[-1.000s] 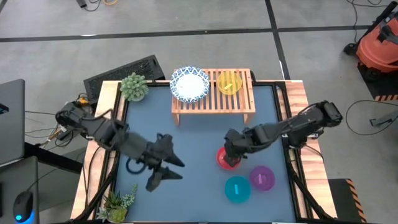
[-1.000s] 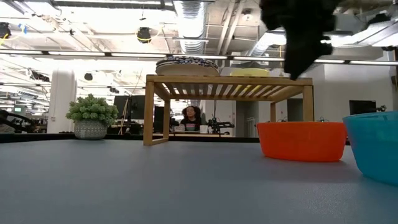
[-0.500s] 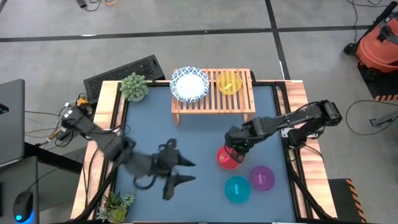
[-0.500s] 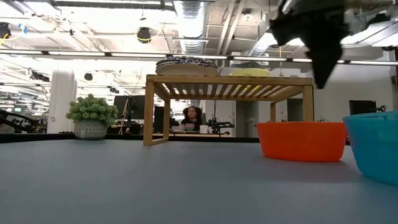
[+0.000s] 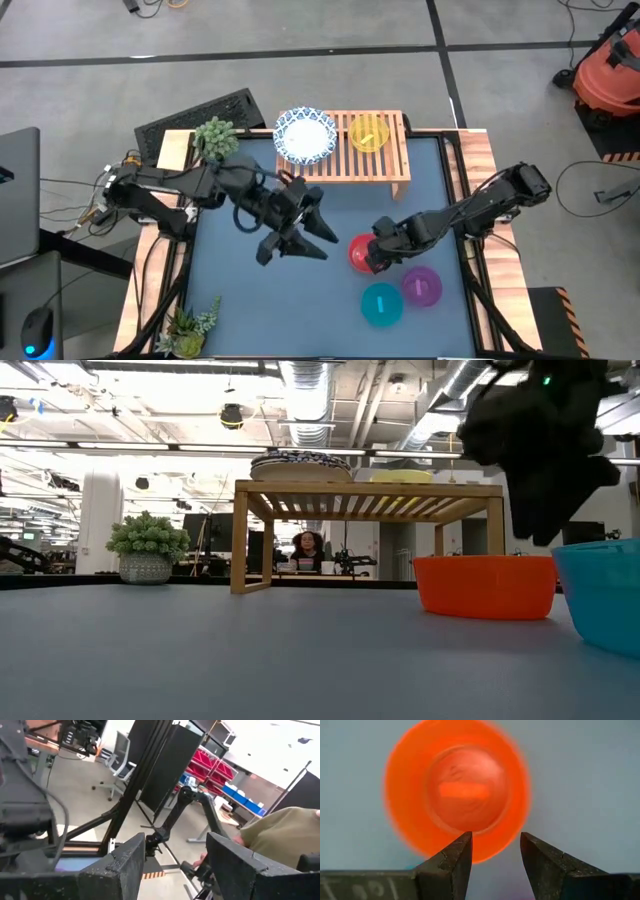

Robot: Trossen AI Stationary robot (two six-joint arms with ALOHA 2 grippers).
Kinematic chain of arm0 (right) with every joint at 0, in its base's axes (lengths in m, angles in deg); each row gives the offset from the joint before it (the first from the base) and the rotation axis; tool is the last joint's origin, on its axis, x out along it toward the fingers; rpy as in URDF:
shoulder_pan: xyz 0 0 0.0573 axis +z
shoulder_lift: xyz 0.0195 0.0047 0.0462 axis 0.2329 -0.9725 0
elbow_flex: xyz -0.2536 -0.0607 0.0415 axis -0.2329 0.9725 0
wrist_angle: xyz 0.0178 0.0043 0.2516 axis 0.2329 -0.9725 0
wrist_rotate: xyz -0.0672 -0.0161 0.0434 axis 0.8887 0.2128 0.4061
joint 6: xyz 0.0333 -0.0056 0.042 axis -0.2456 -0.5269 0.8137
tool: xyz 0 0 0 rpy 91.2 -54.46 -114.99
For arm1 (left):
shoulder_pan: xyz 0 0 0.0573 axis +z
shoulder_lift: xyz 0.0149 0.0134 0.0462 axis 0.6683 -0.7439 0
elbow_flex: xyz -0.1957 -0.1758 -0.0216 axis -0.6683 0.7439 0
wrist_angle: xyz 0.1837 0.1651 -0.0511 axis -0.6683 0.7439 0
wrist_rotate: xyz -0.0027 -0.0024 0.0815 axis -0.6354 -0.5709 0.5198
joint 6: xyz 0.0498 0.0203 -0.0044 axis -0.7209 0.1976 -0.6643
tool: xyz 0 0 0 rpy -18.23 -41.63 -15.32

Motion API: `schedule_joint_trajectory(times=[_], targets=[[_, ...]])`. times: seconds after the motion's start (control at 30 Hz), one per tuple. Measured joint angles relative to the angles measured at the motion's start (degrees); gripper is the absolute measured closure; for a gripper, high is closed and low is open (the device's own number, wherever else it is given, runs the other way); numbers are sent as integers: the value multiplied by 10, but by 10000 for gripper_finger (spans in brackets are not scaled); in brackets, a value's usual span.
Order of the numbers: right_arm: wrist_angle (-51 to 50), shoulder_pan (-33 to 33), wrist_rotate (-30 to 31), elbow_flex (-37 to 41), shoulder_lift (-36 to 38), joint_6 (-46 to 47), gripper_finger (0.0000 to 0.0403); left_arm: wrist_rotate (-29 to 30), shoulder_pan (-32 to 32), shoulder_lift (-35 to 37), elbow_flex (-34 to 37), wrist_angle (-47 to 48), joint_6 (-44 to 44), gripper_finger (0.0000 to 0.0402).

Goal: Place and stack bowls onto a shelf
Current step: Stack the orange bowl on top of the yellow bowl on the shelf

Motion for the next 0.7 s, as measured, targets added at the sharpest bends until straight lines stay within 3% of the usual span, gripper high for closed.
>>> schedule_joint_trajectory(times=[0.17,0.47,0.7], targets=[[-23,-28,9,8,0,-49,211,25,-26,0,-1,2,-13,205],[-11,-98,-32,8,0,-179,211,184,-99,0,4,5,-124,205],[-4,-124,-38,8,0,-217,211,201,-122,0,4,5,-176,205]])
